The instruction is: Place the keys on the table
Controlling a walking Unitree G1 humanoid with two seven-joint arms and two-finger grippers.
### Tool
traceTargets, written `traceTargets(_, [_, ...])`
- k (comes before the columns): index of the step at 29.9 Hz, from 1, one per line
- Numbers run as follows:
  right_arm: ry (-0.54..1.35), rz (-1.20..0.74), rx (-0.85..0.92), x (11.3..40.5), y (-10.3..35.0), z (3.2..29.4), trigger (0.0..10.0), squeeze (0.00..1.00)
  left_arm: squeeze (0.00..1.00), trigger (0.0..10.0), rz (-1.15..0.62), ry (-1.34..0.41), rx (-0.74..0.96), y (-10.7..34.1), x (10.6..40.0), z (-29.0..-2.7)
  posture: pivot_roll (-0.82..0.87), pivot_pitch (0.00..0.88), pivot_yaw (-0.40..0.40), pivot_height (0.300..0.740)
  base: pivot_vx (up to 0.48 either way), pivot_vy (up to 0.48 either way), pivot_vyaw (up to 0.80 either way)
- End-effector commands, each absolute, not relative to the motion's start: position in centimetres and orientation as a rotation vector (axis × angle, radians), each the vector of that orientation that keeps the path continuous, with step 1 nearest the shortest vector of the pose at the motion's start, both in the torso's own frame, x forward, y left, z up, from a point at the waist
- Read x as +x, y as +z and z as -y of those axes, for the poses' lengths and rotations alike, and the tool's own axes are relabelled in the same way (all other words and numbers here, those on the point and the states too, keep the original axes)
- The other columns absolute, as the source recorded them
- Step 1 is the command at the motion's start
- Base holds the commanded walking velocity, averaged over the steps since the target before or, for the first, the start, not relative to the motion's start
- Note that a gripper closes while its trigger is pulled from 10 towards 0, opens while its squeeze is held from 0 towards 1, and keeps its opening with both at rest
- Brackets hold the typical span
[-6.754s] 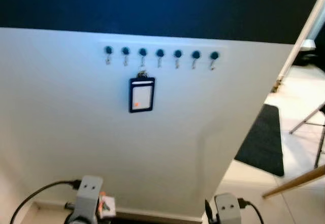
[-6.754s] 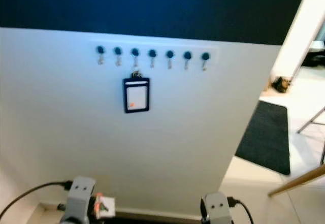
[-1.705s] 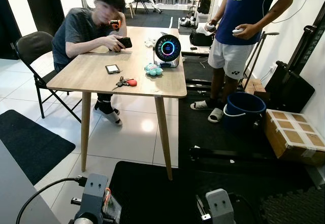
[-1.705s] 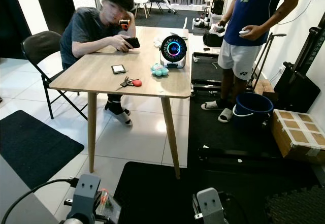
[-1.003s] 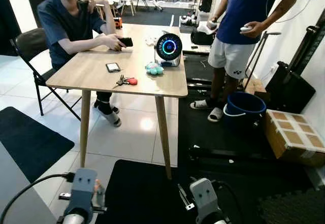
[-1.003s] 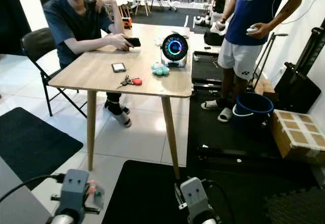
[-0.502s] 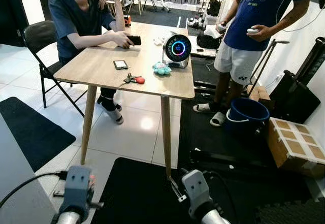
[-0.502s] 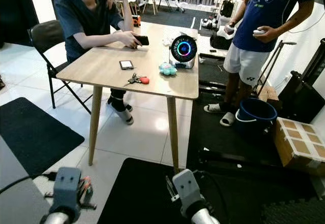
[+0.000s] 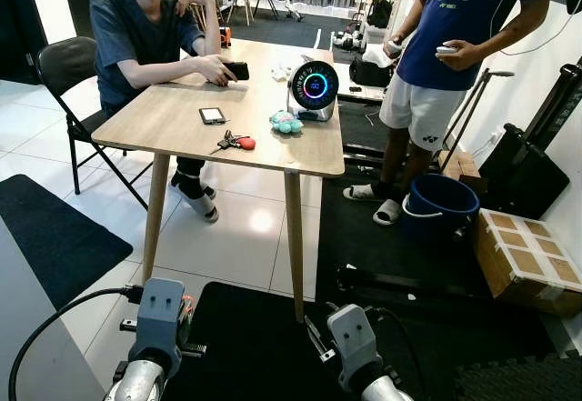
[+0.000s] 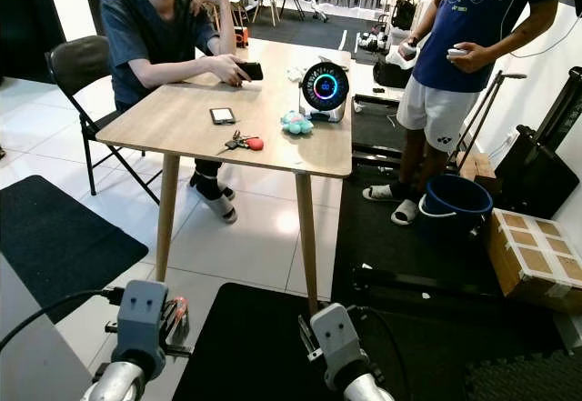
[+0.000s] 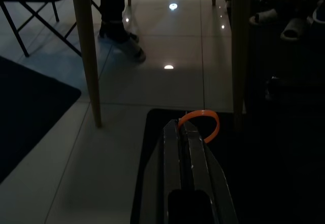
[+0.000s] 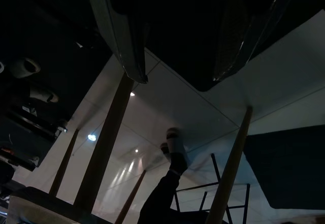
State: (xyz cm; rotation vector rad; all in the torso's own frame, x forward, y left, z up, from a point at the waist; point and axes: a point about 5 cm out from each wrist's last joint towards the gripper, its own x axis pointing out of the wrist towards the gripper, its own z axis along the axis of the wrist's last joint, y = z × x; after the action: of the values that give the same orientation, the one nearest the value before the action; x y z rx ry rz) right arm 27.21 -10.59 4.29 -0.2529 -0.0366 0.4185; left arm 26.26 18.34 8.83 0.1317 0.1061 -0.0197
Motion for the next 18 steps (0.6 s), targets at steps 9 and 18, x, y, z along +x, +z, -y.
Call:
traceTargets(9, [0.422,0.024,-0.246,27.06,4.06,10.67,10.0,0.0,0.0,10.0,-0.109,-0.019,0.146,8.71,26.15,-18.11,0.15,0.088,-0.072,0.74,0.464,0.0,0.0])
traceTargets(18, [0.427,0.017,-0.254,26.88,3.89,10.82,10.0,0.0,0.0,10.0,-0.119,-0.015,0.148,8.53,25.97,-18.13,0.15,0.088,-0.075,0.74,0.467,0.0,0.0])
